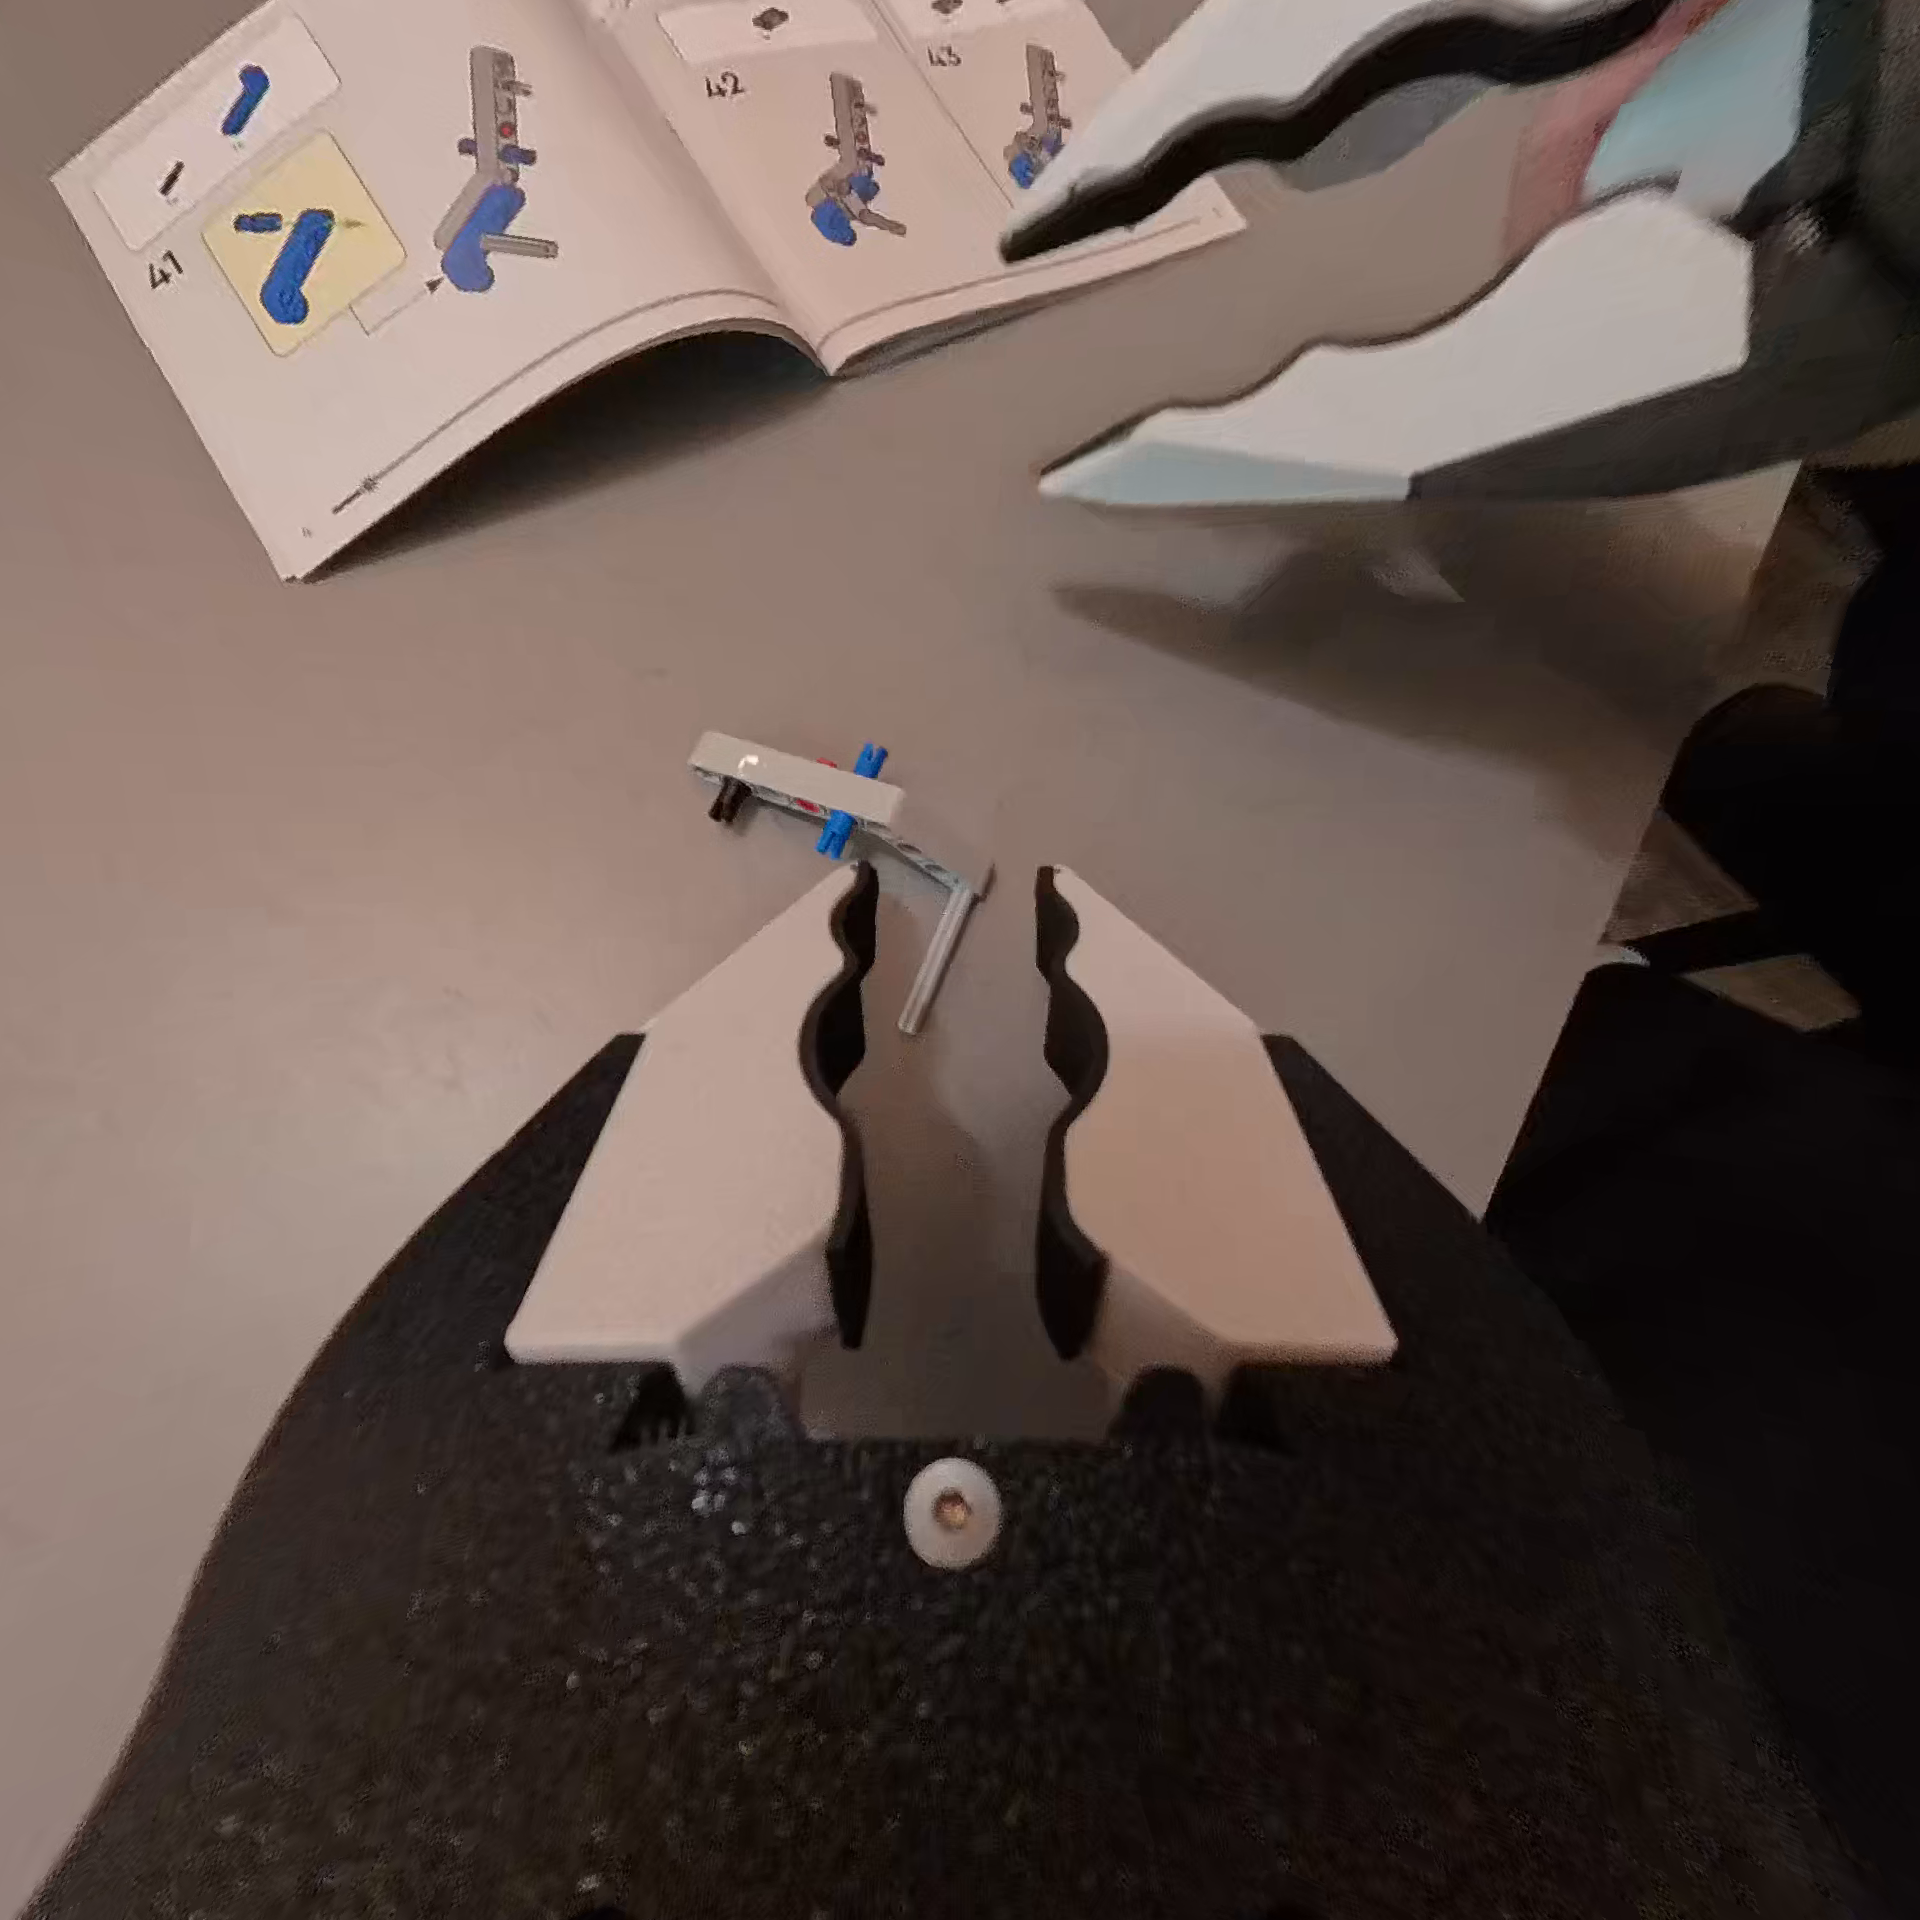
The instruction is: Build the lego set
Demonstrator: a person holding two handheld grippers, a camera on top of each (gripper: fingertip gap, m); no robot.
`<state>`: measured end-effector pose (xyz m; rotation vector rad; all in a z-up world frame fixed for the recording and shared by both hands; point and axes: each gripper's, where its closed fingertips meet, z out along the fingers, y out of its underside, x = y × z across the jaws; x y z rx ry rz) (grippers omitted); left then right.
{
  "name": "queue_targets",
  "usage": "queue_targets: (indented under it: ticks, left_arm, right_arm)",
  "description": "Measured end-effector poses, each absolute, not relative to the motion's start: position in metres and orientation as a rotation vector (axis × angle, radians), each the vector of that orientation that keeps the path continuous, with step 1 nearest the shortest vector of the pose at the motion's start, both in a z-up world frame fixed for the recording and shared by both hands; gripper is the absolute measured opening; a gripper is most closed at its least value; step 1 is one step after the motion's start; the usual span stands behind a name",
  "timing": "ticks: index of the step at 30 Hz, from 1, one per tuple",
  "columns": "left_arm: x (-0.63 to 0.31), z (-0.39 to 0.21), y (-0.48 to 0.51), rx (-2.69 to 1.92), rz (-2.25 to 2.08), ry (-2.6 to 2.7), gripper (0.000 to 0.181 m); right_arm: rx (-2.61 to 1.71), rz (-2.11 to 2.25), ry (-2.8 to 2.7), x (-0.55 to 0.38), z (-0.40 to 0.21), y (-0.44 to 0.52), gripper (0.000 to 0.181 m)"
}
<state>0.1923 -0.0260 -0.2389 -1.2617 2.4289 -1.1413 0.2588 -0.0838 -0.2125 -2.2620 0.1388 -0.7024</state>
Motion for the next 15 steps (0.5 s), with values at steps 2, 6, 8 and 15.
queue_targets:
  ticks: [2,6,8,15]
  left_arm:
    - [0.194,-0.239,-0.029,-1.249,-1.137,2.413,0.028]
    - [0.205,-0.246,-0.031,-1.289,-1.115,2.393,0.027]
    - [0.208,-0.248,-0.03,-1.281,-1.087,2.387,0.021]
    - [0.213,-0.248,-0.02,-0.997,-0.88,2.422,0.002]
  right_arm:
    - [-2.222,-0.643,0.189,0.254,-0.21,-0.085,0.032]
    - [-2.186,-0.588,0.233,0.252,-0.212,-0.083,0.03]
    - [-2.18,-0.58,0.23,0.251,-0.213,-0.083,0.031]
    - [-2.144,-0.484,0.229,0.244,-0.217,-0.079,0.03]
